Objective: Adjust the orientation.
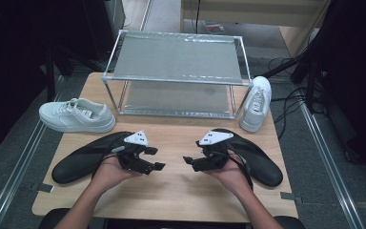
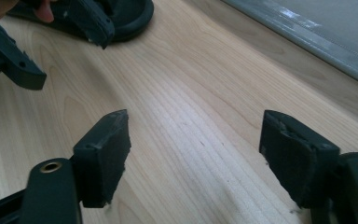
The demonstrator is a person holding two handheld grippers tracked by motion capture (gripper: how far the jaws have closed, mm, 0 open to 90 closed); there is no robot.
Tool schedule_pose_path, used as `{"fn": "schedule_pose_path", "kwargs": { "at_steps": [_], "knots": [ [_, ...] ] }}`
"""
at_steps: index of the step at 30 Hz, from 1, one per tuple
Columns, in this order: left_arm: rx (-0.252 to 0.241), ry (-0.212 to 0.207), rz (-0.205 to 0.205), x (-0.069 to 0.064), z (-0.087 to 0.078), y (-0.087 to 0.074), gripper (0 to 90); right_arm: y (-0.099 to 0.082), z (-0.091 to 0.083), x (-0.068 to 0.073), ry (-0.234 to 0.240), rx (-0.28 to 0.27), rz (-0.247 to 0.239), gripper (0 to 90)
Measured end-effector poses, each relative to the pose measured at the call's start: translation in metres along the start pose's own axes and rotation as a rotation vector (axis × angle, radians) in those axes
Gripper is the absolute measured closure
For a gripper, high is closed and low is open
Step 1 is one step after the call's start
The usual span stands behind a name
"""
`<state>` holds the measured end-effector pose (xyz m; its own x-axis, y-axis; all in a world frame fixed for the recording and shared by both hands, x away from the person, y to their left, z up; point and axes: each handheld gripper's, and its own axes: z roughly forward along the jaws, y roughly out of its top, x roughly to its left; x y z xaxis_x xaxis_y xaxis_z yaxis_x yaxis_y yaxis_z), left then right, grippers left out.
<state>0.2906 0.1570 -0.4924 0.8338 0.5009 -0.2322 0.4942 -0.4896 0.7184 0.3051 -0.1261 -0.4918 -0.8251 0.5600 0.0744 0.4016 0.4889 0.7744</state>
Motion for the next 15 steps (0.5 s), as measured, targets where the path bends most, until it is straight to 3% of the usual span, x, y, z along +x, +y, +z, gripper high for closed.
{"fn": "schedule_pose_path", "kwargs": {
  "at_steps": [2, 3, 6, 10, 15],
  "knots": [
    [-0.006, -0.057, -0.015, 0.003, -0.003, -0.001, 27.2, 0.0, 0.001, 0.0, 0.006, 0.012, -0.005, 28.1],
    [-0.016, -0.063, -0.017, 0.003, -0.004, -0.001, 26.4, 0.0, 0.001, 0.0, 0.009, 0.015, -0.011, 28.6],
    [-0.018, -0.043, 0.002, 0.001, -0.009, -0.001, 26.6, 0.001, 0.003, 0.001, 0.015, 0.03, -0.026, 30.0],
    [0.012, -0.021, 0.022, 0.001, -0.013, -0.004, 39.5, 0.002, 0.005, 0.003, 0.019, 0.035, -0.044, 31.3],
    [0.028, 0.005, 0.022, 0.0, -0.018, -0.01, 40.2, 0.006, 0.008, 0.002, 0.041, 0.031, -0.058, 34.5]
  ]
}}
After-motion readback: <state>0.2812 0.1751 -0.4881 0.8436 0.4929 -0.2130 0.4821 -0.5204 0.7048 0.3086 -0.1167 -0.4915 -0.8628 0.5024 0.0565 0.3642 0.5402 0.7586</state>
